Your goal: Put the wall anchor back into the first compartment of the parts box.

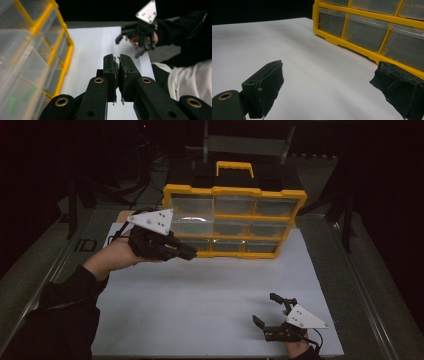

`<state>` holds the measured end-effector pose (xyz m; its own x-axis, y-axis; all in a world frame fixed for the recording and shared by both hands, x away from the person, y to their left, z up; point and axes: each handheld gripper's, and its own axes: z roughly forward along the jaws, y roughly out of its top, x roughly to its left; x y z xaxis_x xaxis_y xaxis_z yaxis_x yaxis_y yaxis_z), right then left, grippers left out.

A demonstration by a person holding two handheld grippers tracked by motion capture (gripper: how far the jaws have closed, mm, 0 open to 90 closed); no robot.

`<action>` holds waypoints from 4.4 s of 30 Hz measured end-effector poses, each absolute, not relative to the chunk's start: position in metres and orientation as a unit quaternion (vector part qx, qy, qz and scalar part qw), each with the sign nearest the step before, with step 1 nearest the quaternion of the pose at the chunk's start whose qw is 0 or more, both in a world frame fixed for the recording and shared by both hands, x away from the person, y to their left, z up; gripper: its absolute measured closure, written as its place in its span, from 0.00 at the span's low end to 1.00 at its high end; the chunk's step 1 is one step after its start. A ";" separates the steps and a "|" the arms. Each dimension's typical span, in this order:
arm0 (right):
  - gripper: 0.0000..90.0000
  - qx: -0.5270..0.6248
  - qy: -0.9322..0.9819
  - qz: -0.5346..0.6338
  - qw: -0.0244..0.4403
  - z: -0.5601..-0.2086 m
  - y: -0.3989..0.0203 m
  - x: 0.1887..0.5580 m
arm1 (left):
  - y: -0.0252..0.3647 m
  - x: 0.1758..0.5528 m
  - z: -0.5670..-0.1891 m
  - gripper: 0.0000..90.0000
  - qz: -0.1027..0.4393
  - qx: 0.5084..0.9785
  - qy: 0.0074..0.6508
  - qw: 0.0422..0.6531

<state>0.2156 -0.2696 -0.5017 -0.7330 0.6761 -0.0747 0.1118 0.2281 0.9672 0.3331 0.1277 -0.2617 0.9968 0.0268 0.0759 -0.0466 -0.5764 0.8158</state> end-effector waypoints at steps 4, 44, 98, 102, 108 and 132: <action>0.09 0.264 0.742 0.562 0.253 -0.501 -0.270 0.215 | 0.130 0.338 -0.253 0.92 0.048 0.882 -0.001 0.468; 0.09 0.266 0.744 0.561 0.246 -0.503 -0.270 0.217 | 0.135 0.420 -0.247 0.92 0.092 0.871 0.177 0.450; 0.09 0.266 0.745 0.559 0.248 -0.503 -0.270 0.216 | 0.187 0.332 -0.319 0.00 0.104 0.832 0.147 0.525; 0.09 0.267 0.746 0.557 0.248 -0.503 -0.270 0.216 | 0.188 0.324 -0.338 0.00 0.095 0.832 0.146 0.526; 0.09 0.267 0.746 0.556 0.250 -0.503 -0.270 0.216 | 0.193 0.313 -0.366 0.00 0.086 0.827 0.155 0.534; 0.09 0.264 0.749 0.553 0.252 -0.503 -0.268 0.216 | 0.202 0.262 -0.453 0.00 0.074 0.816 0.187 0.541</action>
<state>0.2159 -0.2684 -0.5027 -0.7334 0.6744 -0.0854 0.1162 0.2481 0.9617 0.2620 0.2021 -0.4529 0.9191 0.3857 -0.0810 0.2247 -0.3441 0.9116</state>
